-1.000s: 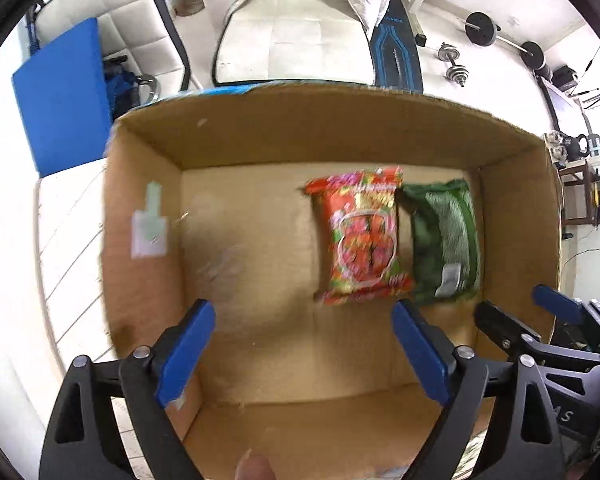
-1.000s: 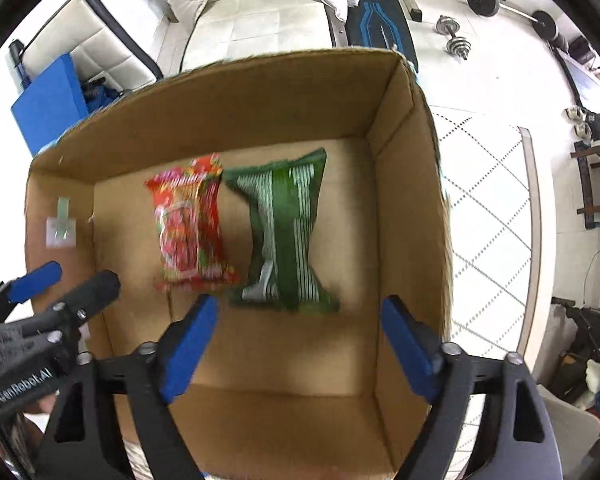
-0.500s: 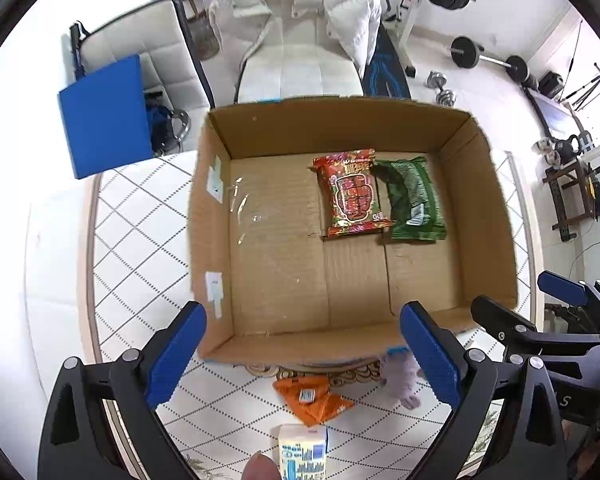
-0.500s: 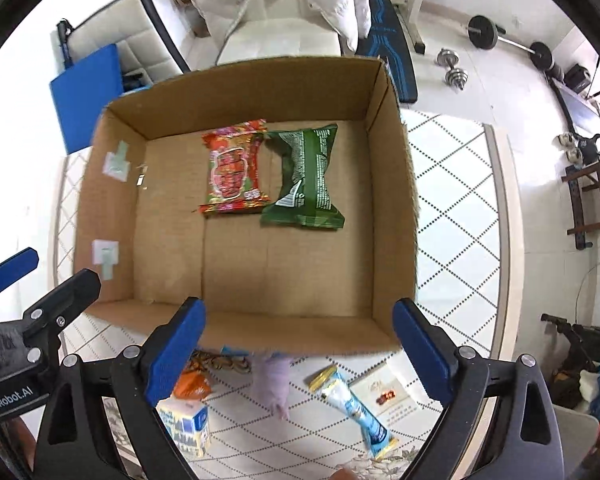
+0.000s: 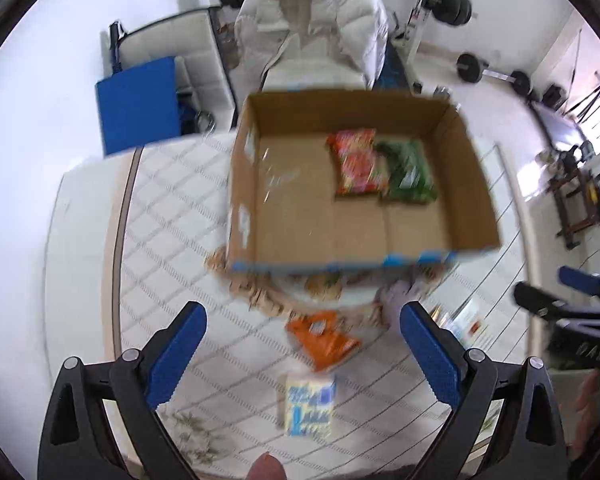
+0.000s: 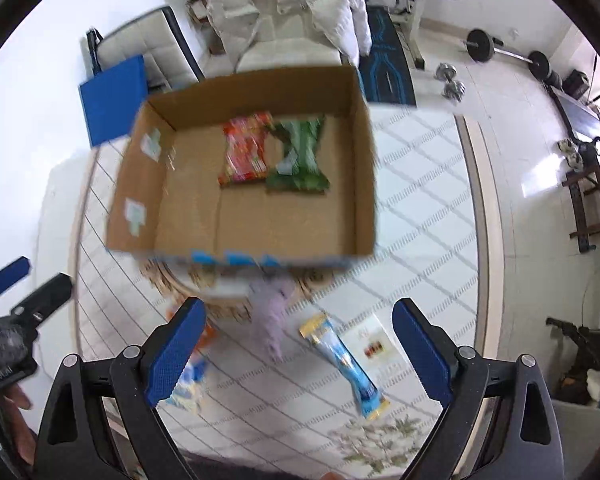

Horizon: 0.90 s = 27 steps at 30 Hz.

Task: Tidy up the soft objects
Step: 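Grasp the yellow milk carton with the left gripper while the right grasps the lilac cloth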

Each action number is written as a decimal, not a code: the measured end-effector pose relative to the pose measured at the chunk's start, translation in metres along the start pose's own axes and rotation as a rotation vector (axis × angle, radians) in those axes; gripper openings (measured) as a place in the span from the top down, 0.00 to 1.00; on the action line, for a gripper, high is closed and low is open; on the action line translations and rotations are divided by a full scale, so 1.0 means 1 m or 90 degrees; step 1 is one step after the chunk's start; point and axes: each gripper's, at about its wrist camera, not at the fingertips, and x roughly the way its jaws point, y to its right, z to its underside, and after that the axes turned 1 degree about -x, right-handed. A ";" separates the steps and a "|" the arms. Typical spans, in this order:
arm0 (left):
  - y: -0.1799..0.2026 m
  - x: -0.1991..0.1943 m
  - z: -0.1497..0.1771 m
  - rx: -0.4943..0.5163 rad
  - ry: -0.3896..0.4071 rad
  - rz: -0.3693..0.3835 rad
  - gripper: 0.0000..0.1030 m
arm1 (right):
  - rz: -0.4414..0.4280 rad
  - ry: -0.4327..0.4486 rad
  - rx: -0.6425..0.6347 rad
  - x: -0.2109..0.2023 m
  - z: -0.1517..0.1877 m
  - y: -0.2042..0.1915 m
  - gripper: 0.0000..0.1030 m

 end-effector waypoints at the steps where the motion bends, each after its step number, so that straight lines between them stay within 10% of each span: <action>1: -0.001 0.007 0.011 -0.004 -0.015 -0.001 0.03 | 0.002 -0.015 0.002 0.009 0.010 0.006 0.06; 11: 0.004 0.141 0.110 -0.012 -0.218 -0.022 0.04 | 0.032 -0.164 0.018 0.135 0.082 0.047 0.07; 14: 0.003 0.167 0.127 -0.022 -0.257 -0.022 0.04 | 0.040 -0.234 0.067 0.170 0.101 0.061 0.22; 20: 0.005 0.189 0.142 -0.037 -0.290 -0.005 0.04 | -0.042 -0.280 0.112 0.188 0.128 0.059 0.60; 27: 0.009 0.204 0.139 -0.056 -0.282 -0.003 0.09 | -0.018 -0.230 0.128 0.181 0.120 0.060 0.59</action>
